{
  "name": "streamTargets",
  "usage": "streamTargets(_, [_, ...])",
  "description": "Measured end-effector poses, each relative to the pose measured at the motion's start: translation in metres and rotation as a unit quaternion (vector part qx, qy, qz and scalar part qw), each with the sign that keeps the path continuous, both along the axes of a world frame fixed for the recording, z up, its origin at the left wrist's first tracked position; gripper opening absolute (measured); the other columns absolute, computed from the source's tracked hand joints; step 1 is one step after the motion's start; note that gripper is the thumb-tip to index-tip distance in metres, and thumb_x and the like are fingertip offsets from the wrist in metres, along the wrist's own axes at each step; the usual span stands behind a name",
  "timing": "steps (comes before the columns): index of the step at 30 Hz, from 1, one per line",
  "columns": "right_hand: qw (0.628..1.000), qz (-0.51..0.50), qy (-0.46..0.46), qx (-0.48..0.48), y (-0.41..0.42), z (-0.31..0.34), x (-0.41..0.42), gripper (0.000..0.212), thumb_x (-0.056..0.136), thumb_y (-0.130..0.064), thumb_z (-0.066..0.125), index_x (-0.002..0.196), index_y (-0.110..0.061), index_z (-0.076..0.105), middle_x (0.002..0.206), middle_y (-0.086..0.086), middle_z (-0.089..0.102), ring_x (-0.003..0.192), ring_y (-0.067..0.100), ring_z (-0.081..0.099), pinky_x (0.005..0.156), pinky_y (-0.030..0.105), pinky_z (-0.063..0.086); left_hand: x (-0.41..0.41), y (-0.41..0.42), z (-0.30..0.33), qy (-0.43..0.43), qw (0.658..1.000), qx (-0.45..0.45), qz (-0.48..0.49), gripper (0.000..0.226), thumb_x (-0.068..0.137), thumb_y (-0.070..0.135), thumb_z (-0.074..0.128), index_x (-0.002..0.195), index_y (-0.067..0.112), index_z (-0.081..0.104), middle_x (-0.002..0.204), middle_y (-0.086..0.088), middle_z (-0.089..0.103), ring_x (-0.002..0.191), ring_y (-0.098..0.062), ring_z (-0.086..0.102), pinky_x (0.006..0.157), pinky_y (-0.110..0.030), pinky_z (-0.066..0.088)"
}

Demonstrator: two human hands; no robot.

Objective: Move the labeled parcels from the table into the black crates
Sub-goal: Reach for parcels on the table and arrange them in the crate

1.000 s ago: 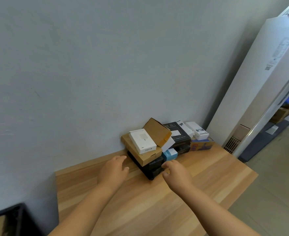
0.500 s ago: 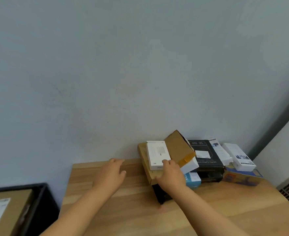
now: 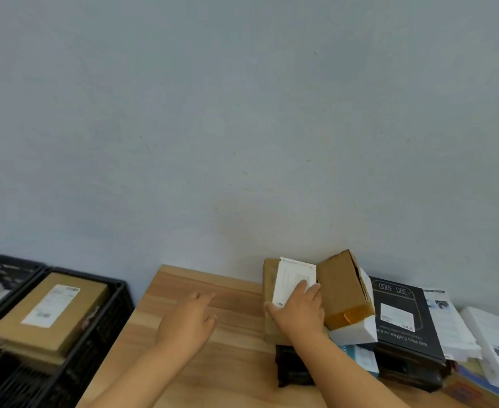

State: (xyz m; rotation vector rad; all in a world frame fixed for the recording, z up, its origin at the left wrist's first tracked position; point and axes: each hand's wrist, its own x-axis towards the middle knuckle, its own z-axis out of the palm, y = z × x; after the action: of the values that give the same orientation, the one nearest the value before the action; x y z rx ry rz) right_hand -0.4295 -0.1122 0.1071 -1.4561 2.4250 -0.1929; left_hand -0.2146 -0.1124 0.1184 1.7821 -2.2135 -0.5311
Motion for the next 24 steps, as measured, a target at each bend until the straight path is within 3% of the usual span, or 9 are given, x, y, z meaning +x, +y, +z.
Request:
streamTargets(4, [1.000,-0.016,-0.012,0.007,-0.001,-0.002,-0.002,0.112,0.080,-0.071,0.050,0.148,-0.005,-0.010,0.156,0.022,-0.008,0.144,0.037,0.009,0.115,0.044,0.020,-0.001,0.008,0.000,0.001,1.000,0.006,0.018,0.049,0.093,0.029,0.045,0.142,0.030,0.038,0.142,0.008,0.042,0.119,-0.013,0.051,0.091,-0.027,0.045])
streamTargets(12, [0.998,-0.041,-0.045,0.002,0.005,0.014,0.000,0.111,0.079,-0.061,0.058,0.147,-0.005,-0.007,0.153,0.021,0.009,0.134,0.036,0.024,0.111,0.044,0.029,-0.001,0.017,0.008,0.005,1.000,0.001,0.012,0.051,0.094,0.028,0.045,0.144,0.029,0.035,0.146,0.008,0.037,0.116,-0.012,0.053,0.088,-0.027,0.047])
streamTargets(18, [0.994,-0.010,-0.071,-0.083,0.019,0.042,0.014,0.112,0.075,-0.057,0.059,0.148,-0.008,-0.011,0.155,0.015,-0.001,0.135,0.036,0.020,0.112,0.045,0.025,-0.011,0.010,0.027,0.007,0.999,-0.021,-0.022,0.049,0.093,0.033,0.048,0.141,0.029,0.040,0.139,0.005,0.045,0.124,-0.015,0.048,0.096,-0.028,0.043])
streamTargets(24, [0.971,0.049,-0.066,-0.224,0.032,0.087,0.042,0.114,0.074,-0.054,0.062,0.147,-0.012,-0.013,0.154,0.008,-0.003,0.133,0.030,0.016,0.114,0.043,0.021,-0.022,-0.007,0.070,0.101,0.994,-0.029,-0.033,0.045,0.095,0.035,0.048,0.139,0.028,0.043,0.143,0.006,0.044,0.122,-0.012,0.050,0.099,-0.030,0.042])
